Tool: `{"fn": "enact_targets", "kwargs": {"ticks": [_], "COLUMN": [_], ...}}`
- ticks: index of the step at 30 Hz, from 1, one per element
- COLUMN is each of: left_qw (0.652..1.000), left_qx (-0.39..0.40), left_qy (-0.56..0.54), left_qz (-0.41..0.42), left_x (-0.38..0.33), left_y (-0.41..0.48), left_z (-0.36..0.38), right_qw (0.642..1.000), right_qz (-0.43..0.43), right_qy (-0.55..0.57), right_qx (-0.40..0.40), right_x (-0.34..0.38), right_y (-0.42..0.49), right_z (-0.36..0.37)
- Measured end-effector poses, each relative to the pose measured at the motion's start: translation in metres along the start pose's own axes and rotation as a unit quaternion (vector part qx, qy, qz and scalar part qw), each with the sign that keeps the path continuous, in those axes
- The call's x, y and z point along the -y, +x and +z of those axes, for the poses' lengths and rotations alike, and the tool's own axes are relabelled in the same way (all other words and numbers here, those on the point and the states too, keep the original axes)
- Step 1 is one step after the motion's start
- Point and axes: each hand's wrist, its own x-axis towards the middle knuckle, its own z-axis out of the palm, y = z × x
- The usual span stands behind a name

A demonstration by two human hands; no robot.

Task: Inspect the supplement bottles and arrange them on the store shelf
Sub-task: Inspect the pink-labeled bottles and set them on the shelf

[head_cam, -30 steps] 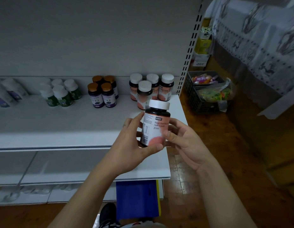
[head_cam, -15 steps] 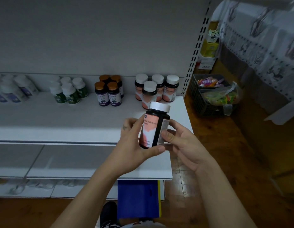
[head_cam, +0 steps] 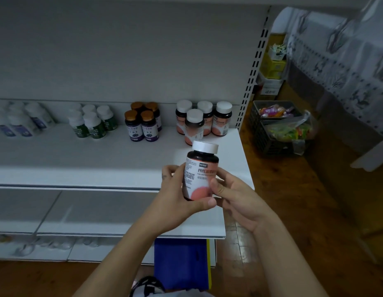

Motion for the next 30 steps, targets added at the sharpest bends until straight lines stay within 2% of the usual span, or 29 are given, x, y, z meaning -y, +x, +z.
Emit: {"fn": "enact_targets", "kwargs": {"ticks": [2, 7, 11, 17, 26, 30], "left_qw": [1.000, 0.988, 0.985, 0.992, 0.994, 0.999], "left_qx": [-0.008, -0.052, -0.030, -0.033, 0.010, -0.033], "left_qy": [-0.014, -0.134, -0.162, -0.096, -0.075, -0.008], "left_qz": [-0.009, -0.052, -0.059, -0.078, -0.078, -0.029], "left_x": [0.004, 0.019, 0.020, 0.037, 0.057, 0.059], "left_y": [0.001, 0.002, 0.002, 0.007, 0.025, 0.034], "left_z": [-0.002, -0.014, -0.024, -0.045, -0.067, -0.064], "right_qw": [1.000, 0.991, 0.993, 0.988, 0.962, 0.971], "right_qz": [-0.010, -0.033, -0.041, -0.011, -0.011, 0.000], "right_qy": [-0.013, -0.080, -0.072, -0.106, -0.200, -0.150], "right_qx": [-0.021, -0.102, -0.083, -0.110, -0.187, -0.187], "right_x": [0.000, 0.004, 0.005, -0.008, -0.008, -0.011], "right_y": [0.004, 0.017, 0.021, 0.032, 0.047, 0.052], "right_z": [0.004, 0.008, 0.020, 0.039, 0.055, 0.061]}}
